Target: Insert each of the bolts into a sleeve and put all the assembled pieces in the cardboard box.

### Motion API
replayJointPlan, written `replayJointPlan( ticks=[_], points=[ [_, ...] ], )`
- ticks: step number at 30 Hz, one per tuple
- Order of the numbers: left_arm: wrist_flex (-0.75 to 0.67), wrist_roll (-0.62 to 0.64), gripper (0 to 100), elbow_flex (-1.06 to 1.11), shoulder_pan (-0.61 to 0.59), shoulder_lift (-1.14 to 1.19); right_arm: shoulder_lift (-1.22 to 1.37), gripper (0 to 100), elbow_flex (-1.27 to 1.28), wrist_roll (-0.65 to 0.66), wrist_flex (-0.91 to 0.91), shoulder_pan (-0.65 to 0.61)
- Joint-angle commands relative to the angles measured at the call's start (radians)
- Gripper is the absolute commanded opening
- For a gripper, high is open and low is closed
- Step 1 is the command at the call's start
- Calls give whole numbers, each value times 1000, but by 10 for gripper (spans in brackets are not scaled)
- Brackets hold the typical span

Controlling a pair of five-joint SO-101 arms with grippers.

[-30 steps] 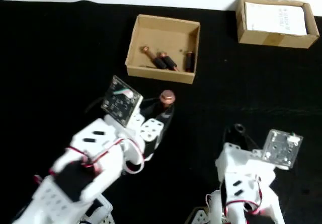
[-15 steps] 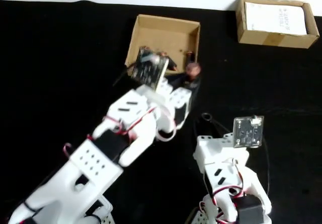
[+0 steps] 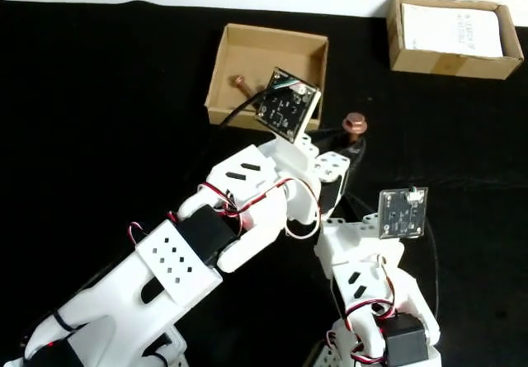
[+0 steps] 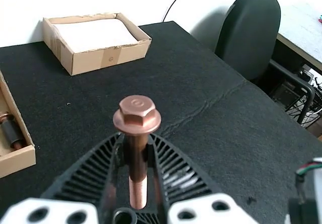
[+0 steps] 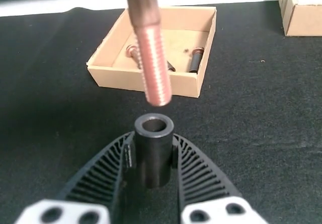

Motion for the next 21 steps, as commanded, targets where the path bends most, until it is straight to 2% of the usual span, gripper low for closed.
replayJointPlan(
  ticks=[1, 15, 21],
  points=[
    [-3, 5, 9, 1, 5, -2, -7, 6, -7, -8, -24, -4],
    [-5, 0, 9, 62, 4, 4, -7, 6, -13, -8, -18, -2],
    [-6, 0, 9, 61, -39, 5, -7, 6, -31, -8, -16, -2]
  ],
)
